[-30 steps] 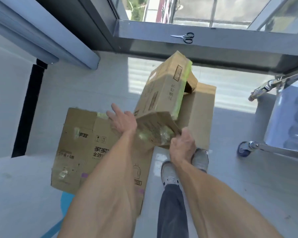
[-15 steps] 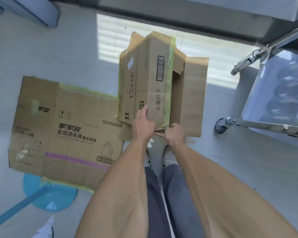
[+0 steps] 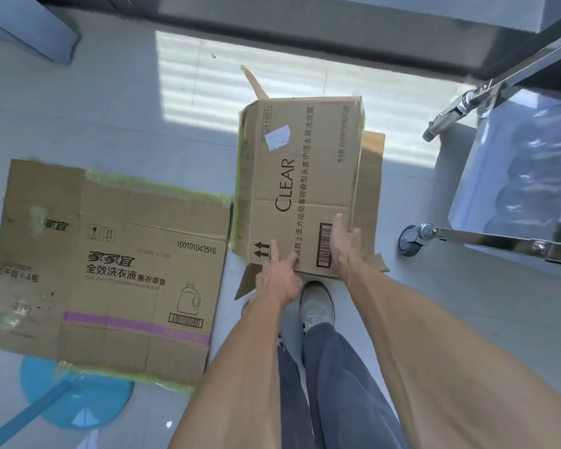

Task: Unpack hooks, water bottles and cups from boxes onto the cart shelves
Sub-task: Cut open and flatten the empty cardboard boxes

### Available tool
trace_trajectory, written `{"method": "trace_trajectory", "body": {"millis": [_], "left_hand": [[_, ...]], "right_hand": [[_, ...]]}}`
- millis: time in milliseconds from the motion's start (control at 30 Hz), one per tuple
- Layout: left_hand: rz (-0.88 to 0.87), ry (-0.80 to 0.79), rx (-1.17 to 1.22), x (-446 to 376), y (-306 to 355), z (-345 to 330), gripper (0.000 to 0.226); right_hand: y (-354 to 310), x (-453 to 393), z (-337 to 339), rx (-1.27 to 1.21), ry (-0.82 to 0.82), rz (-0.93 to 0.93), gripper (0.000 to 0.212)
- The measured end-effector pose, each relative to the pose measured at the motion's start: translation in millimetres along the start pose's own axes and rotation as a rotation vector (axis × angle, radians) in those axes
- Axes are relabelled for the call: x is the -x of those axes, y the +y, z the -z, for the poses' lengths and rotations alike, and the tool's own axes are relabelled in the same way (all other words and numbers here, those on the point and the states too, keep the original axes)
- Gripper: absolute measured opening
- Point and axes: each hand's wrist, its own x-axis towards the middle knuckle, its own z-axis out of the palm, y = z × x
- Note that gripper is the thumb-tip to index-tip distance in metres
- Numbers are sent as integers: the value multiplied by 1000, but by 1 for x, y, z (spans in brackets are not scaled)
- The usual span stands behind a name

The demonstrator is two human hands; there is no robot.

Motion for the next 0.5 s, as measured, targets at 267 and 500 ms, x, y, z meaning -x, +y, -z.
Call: {"method": "trace_trajectory", "body": {"millis": [267,500], "left_hand": [[-10,165,-61,-38,7,8,63],[-30,118,-51,-49,39,4,47]], "right_hand": [[-18,-26,2,-116,-60,-26,79],[-32,-39,-5,-74,9,-61,63]]}}
